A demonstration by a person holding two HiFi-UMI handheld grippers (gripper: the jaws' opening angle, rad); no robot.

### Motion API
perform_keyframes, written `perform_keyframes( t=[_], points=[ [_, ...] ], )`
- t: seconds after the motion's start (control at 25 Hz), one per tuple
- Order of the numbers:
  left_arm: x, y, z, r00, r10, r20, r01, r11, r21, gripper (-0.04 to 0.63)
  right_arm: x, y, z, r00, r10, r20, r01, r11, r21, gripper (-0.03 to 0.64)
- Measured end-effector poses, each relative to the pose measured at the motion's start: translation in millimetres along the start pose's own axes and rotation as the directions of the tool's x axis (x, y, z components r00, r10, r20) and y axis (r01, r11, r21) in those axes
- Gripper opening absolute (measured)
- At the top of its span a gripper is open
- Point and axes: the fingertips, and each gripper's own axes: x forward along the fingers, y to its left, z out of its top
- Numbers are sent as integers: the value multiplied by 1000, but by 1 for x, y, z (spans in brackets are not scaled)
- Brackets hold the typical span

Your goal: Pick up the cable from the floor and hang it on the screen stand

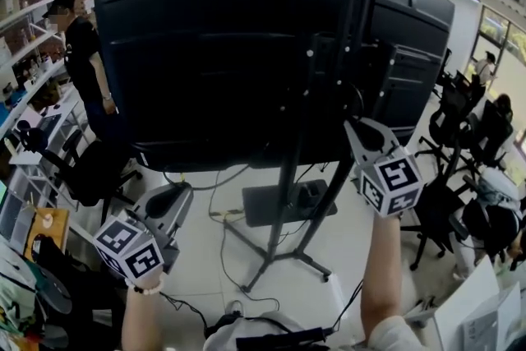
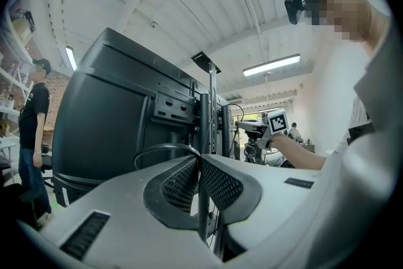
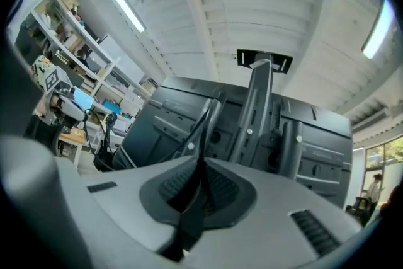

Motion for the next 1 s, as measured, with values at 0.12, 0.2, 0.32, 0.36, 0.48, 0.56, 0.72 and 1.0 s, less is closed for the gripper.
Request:
perform_keyframes(
  t=[0.12, 0.2, 0.32, 0.36, 0.48, 0.56, 0.72, 1.0],
  points=[
    [-9, 11, 11, 999, 25, 30, -25, 1000, -2, 17, 18, 6, 28, 995, 57, 81, -62, 996, 60, 21],
    [-11, 19, 18, 998, 34, 45, -34, 999, -1, 17, 30, 5, 43, 992, 59, 109, -66, 996, 58, 23],
    [-8, 28, 24, 998, 34, 48, -34, 999, 3, 17, 48, 1, 63, 991, 50, 124, -56, 997, 48, 23],
    [-5, 29, 25, 999, 28, 46, -28, 1000, 6, 17, 54, -2, 69, 991, 45, 125, -51, 998, 44, 23],
    [10, 27, 30, 999, 1, 34, -2, 999, 35, 17, 71, -12, 81, 992, 30, 125, -37, 998, 51, 23],
    [23, 23, 34, 999, -20, 26, 19, 998, 57, 17, 81, -22, 87, 992, 15, 125, -25, 997, 76, 23],
    [42, 18, 44, 998, -62, 30, 59, 995, 77, 17, 100, -46, 92, 993, -12, 116, -9, 985, 175, 23],
    [59, 19, 61, 992, -119, 40, 114, 988, 105, 17, 111, -85, 49, 998, -55, 36, 35, 908, 417, 25]
  ],
)
